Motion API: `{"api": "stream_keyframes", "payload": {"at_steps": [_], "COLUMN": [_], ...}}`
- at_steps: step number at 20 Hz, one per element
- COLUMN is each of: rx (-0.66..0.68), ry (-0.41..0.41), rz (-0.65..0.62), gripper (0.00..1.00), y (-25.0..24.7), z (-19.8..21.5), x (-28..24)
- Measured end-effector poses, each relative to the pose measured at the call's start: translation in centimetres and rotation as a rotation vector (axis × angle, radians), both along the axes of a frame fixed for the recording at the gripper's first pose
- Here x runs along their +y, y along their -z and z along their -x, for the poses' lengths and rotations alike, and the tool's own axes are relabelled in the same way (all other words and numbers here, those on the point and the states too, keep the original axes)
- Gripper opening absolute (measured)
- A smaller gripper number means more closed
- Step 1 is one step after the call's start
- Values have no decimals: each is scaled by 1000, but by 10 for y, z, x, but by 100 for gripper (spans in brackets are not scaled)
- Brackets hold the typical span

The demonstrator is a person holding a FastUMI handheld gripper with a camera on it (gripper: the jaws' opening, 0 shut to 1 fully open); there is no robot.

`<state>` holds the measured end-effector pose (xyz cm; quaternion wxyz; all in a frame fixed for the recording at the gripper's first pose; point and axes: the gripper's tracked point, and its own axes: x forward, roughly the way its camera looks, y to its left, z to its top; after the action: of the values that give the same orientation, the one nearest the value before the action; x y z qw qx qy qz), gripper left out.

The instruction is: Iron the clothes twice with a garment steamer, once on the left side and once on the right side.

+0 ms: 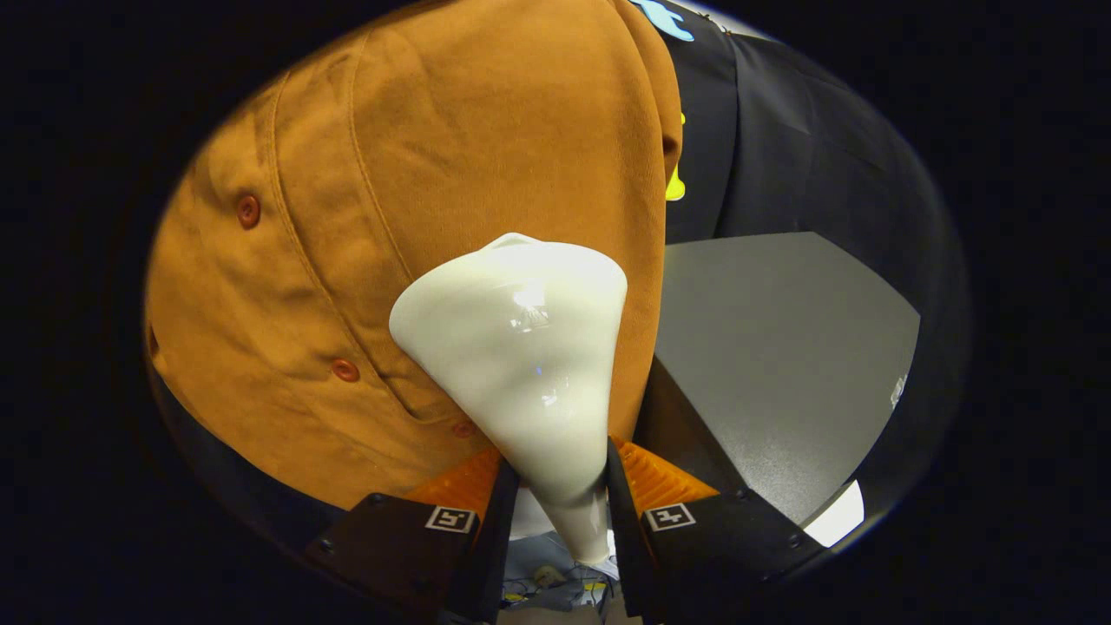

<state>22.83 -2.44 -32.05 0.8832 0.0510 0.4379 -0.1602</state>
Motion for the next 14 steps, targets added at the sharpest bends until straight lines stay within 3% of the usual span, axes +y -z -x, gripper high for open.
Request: {"api": "stream_keyframes", "payload": {"at_steps": [8, 14], "rx": [73, -181], "ry": [31, 12], "rz": [-39, 3], "gripper": [56, 56], "y": [25, -66], "z": [25, 10], "x": [-6, 4]}}
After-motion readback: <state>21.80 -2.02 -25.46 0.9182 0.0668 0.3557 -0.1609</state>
